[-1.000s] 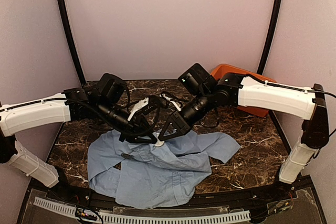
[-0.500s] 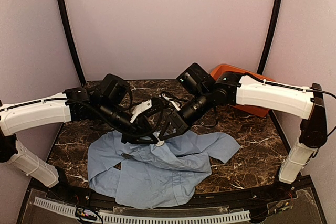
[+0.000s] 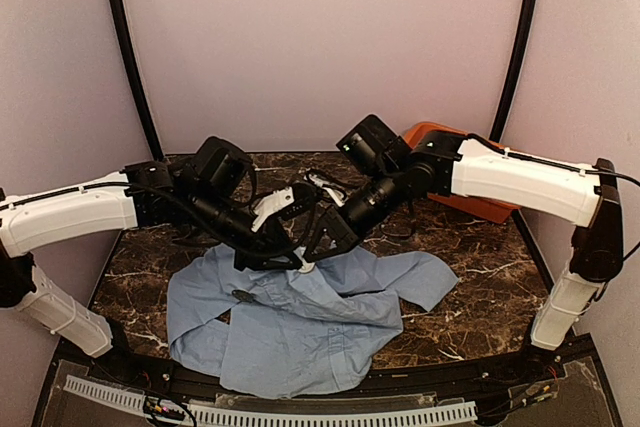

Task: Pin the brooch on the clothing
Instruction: Pin the brooch to the flattened clothing.

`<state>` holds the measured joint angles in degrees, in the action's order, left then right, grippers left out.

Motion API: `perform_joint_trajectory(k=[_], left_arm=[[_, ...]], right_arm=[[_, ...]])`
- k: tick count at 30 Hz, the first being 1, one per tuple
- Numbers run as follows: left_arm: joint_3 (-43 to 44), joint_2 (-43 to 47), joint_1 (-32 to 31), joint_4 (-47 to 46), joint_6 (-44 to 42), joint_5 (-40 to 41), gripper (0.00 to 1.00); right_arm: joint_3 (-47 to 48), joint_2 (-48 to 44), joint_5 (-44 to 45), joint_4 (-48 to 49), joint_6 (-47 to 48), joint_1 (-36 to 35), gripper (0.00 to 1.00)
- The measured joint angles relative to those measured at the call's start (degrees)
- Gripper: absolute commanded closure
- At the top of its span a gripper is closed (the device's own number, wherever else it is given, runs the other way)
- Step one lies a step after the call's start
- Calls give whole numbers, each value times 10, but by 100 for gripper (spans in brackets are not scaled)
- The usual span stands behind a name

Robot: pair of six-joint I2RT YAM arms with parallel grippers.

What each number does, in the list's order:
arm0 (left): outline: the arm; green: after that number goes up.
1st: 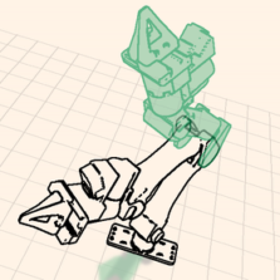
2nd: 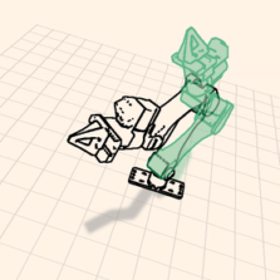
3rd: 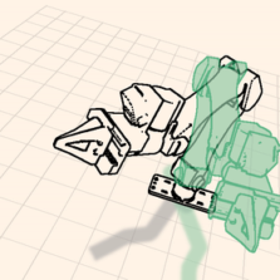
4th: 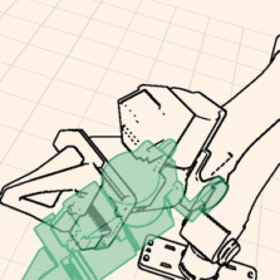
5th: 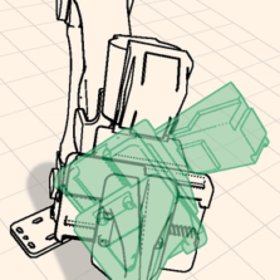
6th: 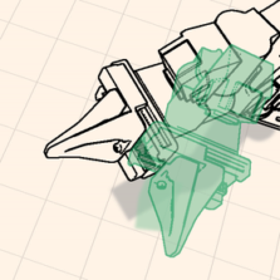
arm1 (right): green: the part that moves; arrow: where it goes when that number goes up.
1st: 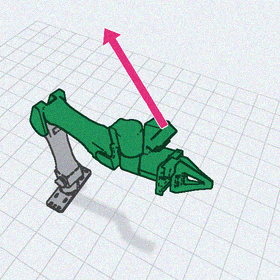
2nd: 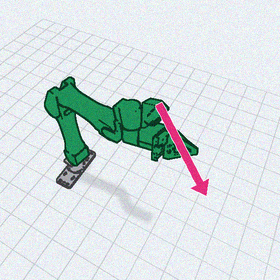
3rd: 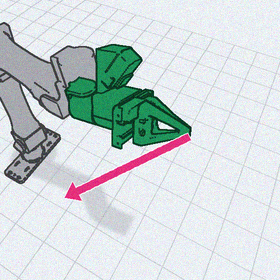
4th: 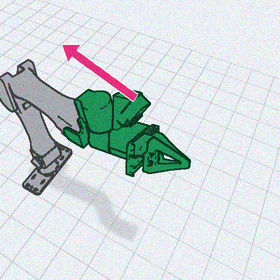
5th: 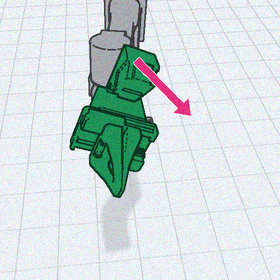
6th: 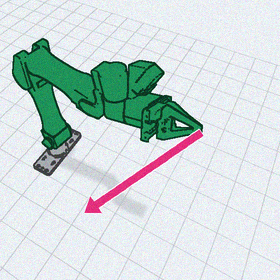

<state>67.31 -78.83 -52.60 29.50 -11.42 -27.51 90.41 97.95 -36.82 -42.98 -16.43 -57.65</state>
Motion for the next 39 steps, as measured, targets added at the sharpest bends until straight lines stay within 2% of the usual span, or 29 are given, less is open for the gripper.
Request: perform_joint_trajectory(k=[17,29,39], left_arm=[[6,-12,-11,10,-9,14,79],[-41,39,21,-42,2,-98,78],[-52,50,23,-64,3,-130,77]], right_arm=[[4,5,16,-21,10,-5,100],[-12,-9,-43,34,-7,-2,100],[-23,-17,-79,52,-24,5,100]])
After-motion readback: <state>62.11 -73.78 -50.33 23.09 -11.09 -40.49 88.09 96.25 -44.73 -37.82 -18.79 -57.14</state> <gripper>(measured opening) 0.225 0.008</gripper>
